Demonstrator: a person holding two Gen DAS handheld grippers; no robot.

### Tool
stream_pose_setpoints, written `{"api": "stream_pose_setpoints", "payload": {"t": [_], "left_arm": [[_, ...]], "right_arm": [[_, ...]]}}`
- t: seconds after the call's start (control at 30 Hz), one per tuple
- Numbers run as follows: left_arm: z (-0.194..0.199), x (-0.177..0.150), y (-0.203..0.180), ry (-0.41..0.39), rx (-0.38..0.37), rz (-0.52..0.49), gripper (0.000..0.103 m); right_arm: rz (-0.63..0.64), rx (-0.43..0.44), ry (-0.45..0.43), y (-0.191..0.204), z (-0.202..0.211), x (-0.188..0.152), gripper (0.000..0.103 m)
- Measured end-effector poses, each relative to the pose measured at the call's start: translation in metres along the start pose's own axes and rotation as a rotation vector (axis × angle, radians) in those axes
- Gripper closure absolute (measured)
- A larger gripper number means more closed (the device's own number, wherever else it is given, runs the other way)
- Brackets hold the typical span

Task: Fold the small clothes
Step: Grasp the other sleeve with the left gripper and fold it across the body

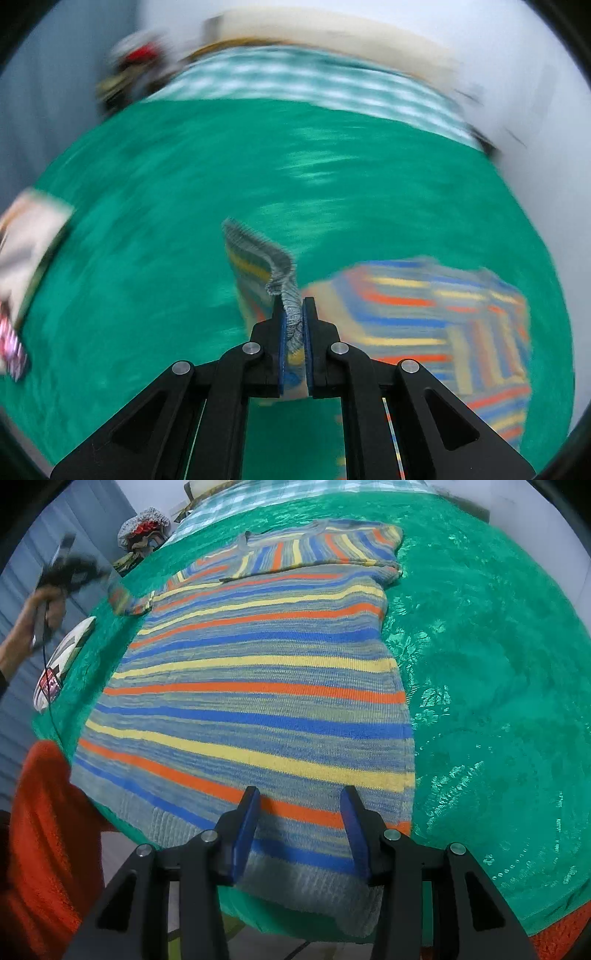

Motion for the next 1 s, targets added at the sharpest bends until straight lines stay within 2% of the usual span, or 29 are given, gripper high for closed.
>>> {"api": "stream_pose_setpoints", "payload": {"t": [0.13,0.2,0.27,0.3,0.37,0.43,0.47,0.5,0.53,0.57,0.63,0.7,0.83,1.0], "left_arm": [[-0.013,0.015,-0.098,0.000,-0.115,-0.173,0.096],[-0.028,0.013,-0.143,0.023,-0.171,-0.248,0.084],[-0.041,-0.008,-0.184,0.088,-0.232,-0.309,0.026],[-0.047,-0.013,-0.196,0.103,-0.230,-0.328,0.020],[-0.048,-0.029,-0.201,0.092,-0.201,-0.346,0.020],[-0.049,-0.036,-0.190,0.108,-0.180,-0.291,0.019],[-0.045,-0.043,-0.180,0.116,-0.177,-0.260,0.019],[-0.046,-0.044,-0.174,0.123,-0.178,-0.230,0.019],[-0.035,-0.057,-0.158,0.125,-0.181,-0.198,0.019],[-0.028,-0.066,-0.152,0.122,-0.179,-0.190,0.019],[-0.007,-0.094,-0.137,0.110,-0.147,-0.194,0.016],[0.010,-0.119,-0.127,0.107,-0.124,-0.195,0.015],[0.044,-0.168,-0.119,0.111,-0.127,-0.153,0.014],[0.068,-0.195,-0.126,0.105,-0.129,-0.127,0.014]], "right_arm": [[-0.010,0.012,-0.006,-0.002,0.000,0.000,0.058],[-0.016,0.014,-0.009,-0.004,0.001,-0.001,0.058],[-0.028,0.019,-0.012,-0.006,0.002,-0.001,0.058],[-0.035,0.021,-0.014,-0.008,0.002,-0.001,0.058],[-0.055,0.026,-0.021,-0.011,0.004,0.001,0.057],[-0.075,0.023,-0.035,-0.016,0.009,0.002,0.049],[-0.086,0.015,-0.046,-0.018,0.013,0.003,0.049],[-0.088,-0.007,-0.057,-0.018,0.019,0.006,0.049],[-0.082,-0.032,-0.066,-0.016,0.024,0.008,0.049],[-0.062,-0.089,-0.087,-0.012,0.032,0.012,0.048],[-0.031,-0.192,-0.146,-0.001,0.052,0.024,0.039],[-0.027,-0.252,-0.201,0.009,0.069,0.035,0.030],[0.003,-0.344,-0.254,0.029,0.091,0.051,0.027],[0.023,-0.398,-0.288,0.047,0.105,0.061,0.027]]}}
Point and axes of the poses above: each gripper's, at about its wrist camera, not at the fingertips, and z roughly against the way its jaws point, y to its left, x to its top, the point moved 1 cm from there along -z, roughly the way its jaws point, and after that the axes turned 8 degrees about -z, right-handed, at the moved point
